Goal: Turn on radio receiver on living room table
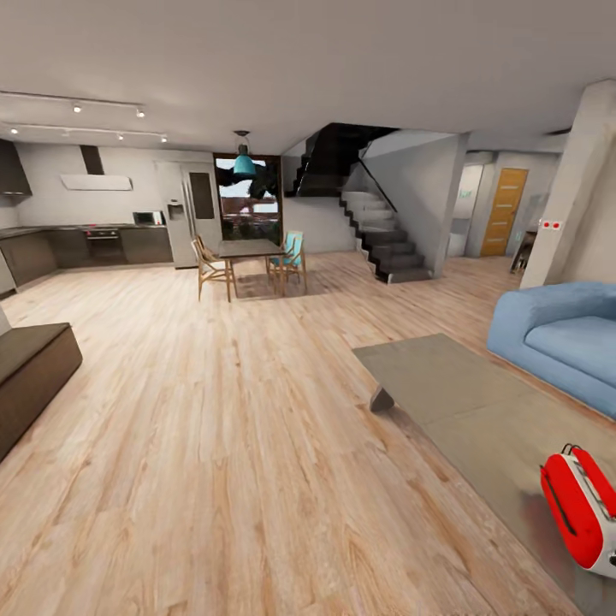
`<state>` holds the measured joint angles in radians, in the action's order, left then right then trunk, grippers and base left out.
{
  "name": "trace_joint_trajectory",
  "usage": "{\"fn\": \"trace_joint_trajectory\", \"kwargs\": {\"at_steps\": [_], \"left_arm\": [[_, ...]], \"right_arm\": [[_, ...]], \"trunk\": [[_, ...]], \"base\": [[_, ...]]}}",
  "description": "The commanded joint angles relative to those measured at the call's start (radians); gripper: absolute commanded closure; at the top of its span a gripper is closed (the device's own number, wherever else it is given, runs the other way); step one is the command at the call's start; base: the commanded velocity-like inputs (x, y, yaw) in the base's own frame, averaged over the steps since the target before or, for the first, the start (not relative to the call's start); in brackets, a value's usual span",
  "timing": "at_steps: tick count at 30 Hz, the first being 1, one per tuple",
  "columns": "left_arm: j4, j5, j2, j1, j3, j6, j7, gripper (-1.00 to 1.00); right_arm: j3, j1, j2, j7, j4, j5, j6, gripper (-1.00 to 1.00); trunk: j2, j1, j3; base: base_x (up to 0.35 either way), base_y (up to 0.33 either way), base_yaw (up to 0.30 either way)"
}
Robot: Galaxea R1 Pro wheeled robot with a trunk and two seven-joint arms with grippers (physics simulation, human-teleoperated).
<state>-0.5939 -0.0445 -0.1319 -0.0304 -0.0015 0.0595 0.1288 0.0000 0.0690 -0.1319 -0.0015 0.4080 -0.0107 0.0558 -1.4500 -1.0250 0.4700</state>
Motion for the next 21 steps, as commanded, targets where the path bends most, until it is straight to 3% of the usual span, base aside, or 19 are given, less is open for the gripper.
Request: {"fn": "trace_joint_trajectory", "kwargs": {"at_steps": [1,21], "left_arm": [[0.000,0.000,0.000,0.000,0.000,0.000,0.000,-1.00],[0.000,-0.001,0.002,0.000,0.000,0.000,0.002,-1.00]], "right_arm": [[0.000,0.000,0.000,0.000,0.000,0.000,0.000,-1.00],[-0.002,0.000,-0.002,0.000,0.000,0.000,0.001,-1.00]], "trunk": [[0.000,0.000,0.000],[0.000,0.000,0.000]], "base": [[0.000,0.000,-0.277],[0.016,-0.017,-0.261]]}}
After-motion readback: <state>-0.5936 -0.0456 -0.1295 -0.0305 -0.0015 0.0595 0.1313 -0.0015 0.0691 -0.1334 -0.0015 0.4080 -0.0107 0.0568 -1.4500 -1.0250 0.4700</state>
